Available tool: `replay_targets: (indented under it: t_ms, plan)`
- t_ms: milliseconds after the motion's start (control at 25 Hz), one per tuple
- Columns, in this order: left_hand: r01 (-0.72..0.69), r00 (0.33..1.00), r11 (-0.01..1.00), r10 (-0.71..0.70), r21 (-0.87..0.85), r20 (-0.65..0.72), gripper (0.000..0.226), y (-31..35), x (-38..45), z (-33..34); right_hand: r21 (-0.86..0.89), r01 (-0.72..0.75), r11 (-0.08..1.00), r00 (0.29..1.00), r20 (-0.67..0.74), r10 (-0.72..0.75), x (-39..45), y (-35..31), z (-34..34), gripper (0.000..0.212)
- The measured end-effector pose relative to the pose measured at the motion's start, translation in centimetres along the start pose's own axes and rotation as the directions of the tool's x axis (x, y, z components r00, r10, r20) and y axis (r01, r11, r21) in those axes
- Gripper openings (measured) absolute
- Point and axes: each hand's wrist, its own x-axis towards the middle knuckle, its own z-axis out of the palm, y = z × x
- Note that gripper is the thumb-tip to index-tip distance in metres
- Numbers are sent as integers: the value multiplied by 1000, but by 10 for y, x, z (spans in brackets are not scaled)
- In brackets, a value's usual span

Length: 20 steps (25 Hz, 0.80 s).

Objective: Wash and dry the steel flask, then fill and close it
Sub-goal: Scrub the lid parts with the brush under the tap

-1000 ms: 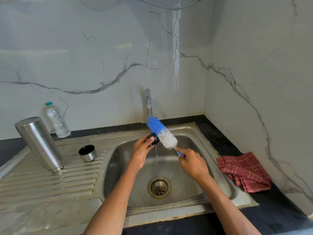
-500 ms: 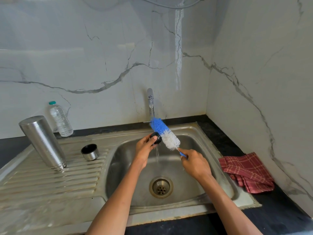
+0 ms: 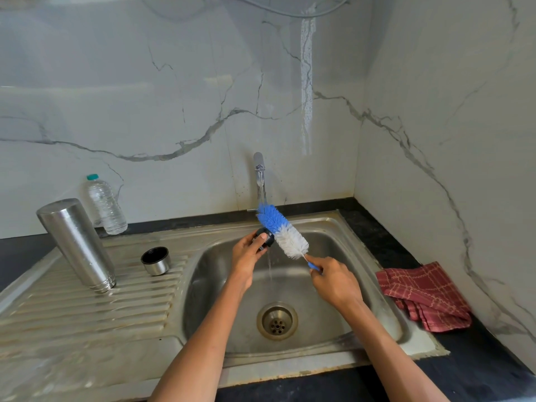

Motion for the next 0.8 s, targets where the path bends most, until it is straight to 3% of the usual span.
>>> replay_targets:
  t_ms: [320, 440, 560, 680, 800]
  plan:
    - [9, 979, 987, -41, -159, -201, 26, 4, 7, -10, -4, 63, 998, 997, 36, -63, -4, 4, -7, 46]
    - [70, 986, 985, -93, -155, -141, 29, 4, 9, -14, -17, 51, 999, 998, 46, -50, -4, 7, -9, 46]
    - [115, 993, 992, -116, -44, -31, 27, 1, 3, -7, -9, 69, 998, 998, 4, -69, -2, 4, -9, 47]
    - [113, 990, 993, -114, -16, -80, 27, 3, 3, -6, 15, 90, 996, 996, -5, -90, -3, 3, -10, 45]
    - [141, 971, 982, -162, -127, -173, 31, 4, 8, -12, 0, 99, 995, 995, 21, -99, -6, 4, -10, 44]
